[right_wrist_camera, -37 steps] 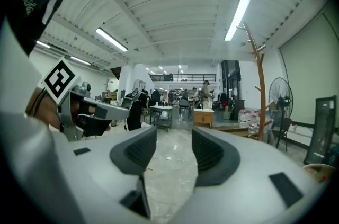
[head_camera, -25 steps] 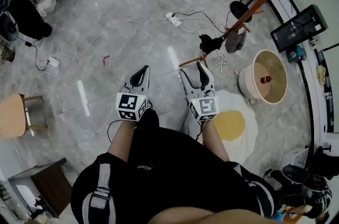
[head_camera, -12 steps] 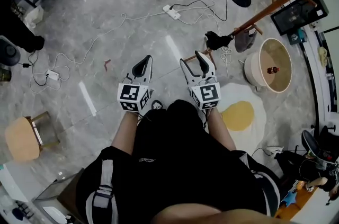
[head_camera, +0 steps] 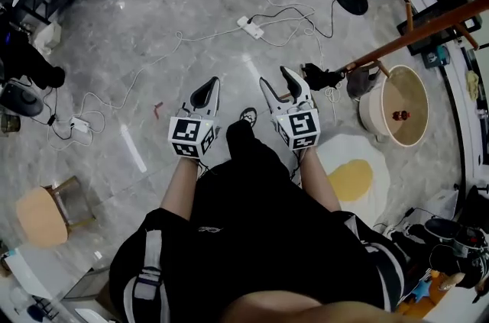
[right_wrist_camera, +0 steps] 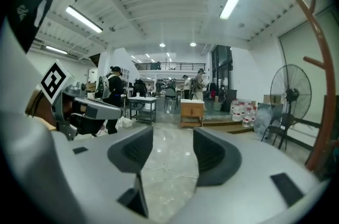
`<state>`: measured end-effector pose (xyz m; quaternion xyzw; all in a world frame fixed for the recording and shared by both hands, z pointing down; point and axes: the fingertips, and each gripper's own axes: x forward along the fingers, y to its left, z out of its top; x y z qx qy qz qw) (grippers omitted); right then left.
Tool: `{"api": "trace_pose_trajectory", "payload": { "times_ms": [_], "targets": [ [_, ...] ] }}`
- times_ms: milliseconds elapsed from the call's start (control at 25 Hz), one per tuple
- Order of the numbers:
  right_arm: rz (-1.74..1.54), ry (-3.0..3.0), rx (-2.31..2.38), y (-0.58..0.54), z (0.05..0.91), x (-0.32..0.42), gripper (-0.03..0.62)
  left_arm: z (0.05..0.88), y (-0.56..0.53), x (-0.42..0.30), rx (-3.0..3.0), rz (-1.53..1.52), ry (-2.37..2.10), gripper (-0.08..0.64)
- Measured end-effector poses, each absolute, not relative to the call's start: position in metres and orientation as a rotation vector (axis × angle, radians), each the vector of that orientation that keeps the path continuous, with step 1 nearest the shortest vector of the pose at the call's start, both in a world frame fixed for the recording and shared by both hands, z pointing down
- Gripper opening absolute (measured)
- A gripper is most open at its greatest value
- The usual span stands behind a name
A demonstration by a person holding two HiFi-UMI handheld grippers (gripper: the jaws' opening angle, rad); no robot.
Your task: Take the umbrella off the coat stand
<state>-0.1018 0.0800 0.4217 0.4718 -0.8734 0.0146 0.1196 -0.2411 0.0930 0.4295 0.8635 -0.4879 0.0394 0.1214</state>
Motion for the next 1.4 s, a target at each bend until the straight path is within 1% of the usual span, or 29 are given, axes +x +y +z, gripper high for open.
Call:
{"api": "trace_pose_trajectory", "payload": {
  "times_ms": [120,200,240,280,440,600,760,840,1080,1200,1400],
  "targets": [
    [0.122,-2.533,1.375,0.031,0.428,-0.100,0.236,0.427,0.042,-0.240,2.525,0.165,-1.409,-0.002],
    [0.149,-2.510,1.397,-0.002,0.428,-0.090,0.215,0.424,0.006,-0.230,2.528,0.187,-1.387,-0.002],
    [0.168,-2.502,1.411,-0.018,0.430,-0.082,0.218,0.423,-0.010,-0.223,2.533,0.199,-1.375,-0.002],
    [0.192,-2.498,1.424,-0.033,0.433,-0.075,0.229,0.424,-0.027,-0.215,2.539,0.213,-1.361,-0.002],
    [0.319,-2.484,1.479,-0.072,0.451,-0.048,0.308,0.436,-0.075,-0.180,2.569,0.300,-1.243,-0.002],
    [0.389,-2.438,1.540,-0.099,0.467,-0.019,0.334,0.454,-0.114,-0.143,2.577,0.353,-1.133,-0.002],
    [0.493,-2.368,1.648,-0.110,0.490,0.016,0.344,0.475,-0.138,-0.101,2.592,0.418,-0.991,-0.002],
    [0.567,-2.313,1.728,-0.112,0.508,0.032,0.364,0.488,-0.149,-0.084,2.594,0.459,-0.910,-0.002],
    [0.766,-2.045,1.944,-0.106,0.567,0.080,0.362,0.521,-0.182,-0.031,2.631,0.551,-0.628,-0.002],
    [0.824,-1.914,2.062,-0.110,0.580,0.095,0.341,0.527,-0.202,-0.009,2.659,0.574,-0.474,-0.002],
    [0.870,-1.729,2.228,-0.117,0.597,0.105,0.334,0.544,-0.233,0.018,2.731,0.664,-0.227,-0.002]
  ]
}}
